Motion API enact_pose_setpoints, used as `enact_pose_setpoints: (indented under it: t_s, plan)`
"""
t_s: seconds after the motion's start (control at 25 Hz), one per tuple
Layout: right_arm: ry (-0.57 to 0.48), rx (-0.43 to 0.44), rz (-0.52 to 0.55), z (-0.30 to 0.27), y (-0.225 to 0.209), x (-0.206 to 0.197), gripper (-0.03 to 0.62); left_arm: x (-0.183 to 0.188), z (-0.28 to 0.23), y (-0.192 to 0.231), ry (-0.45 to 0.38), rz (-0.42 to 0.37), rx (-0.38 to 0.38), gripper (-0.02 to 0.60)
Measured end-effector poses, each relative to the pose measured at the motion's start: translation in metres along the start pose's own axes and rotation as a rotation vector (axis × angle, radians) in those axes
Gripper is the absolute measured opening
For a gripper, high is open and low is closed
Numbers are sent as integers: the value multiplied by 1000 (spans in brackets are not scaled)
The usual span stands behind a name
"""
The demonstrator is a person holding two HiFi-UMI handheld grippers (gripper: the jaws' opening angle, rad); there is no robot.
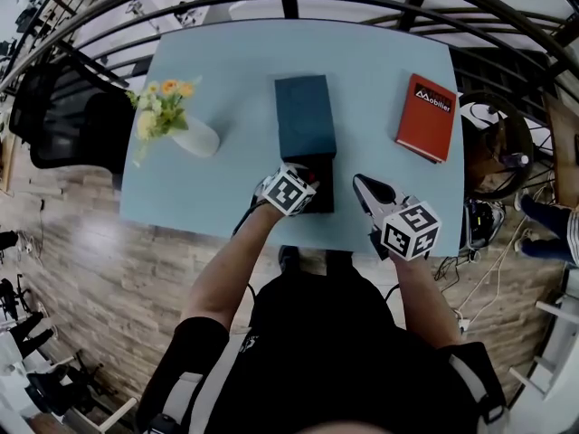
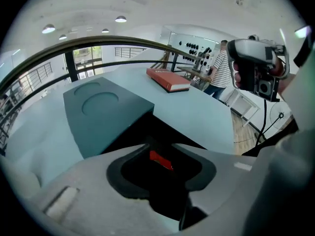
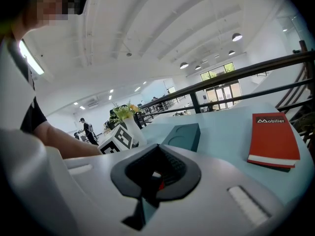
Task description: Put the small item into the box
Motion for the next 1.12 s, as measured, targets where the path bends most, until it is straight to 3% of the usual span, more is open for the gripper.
enact_pose_setpoints:
  t_s: [0.16, 0.48, 0.72, 0.8, 0.92, 1.12]
  plan:
    - [3, 8, 8, -4, 9, 2, 2, 6, 16, 7, -40, -36, 27, 181]
    - [-13, -16, 28, -9, 29, 9, 2, 8, 66, 26, -196, -72, 150, 181]
    - [-63, -64, 29, -10, 52, 16, 2, 1, 113, 28, -337, 41, 58, 195]
    - [-83, -82, 42, -9, 62, 20, 2, 2, 132, 24, -360, -7, 79, 192]
    - [-118, -106, 67, -7, 80, 31, 2, 2, 162, 20, -394, -112, 154, 107]
    - [-169, -127, 104, 1, 108, 52, 2, 9, 209, 9, -551, -172, 197, 107]
Point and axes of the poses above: the fingertips, and each gripper's own axes: z backward along the fingers, y to its left, x out of its top, the point moved 4 cm from there along z, backward along the fingers, and after that the axes turned 7 degrees about -x, right-handed, at the moved point
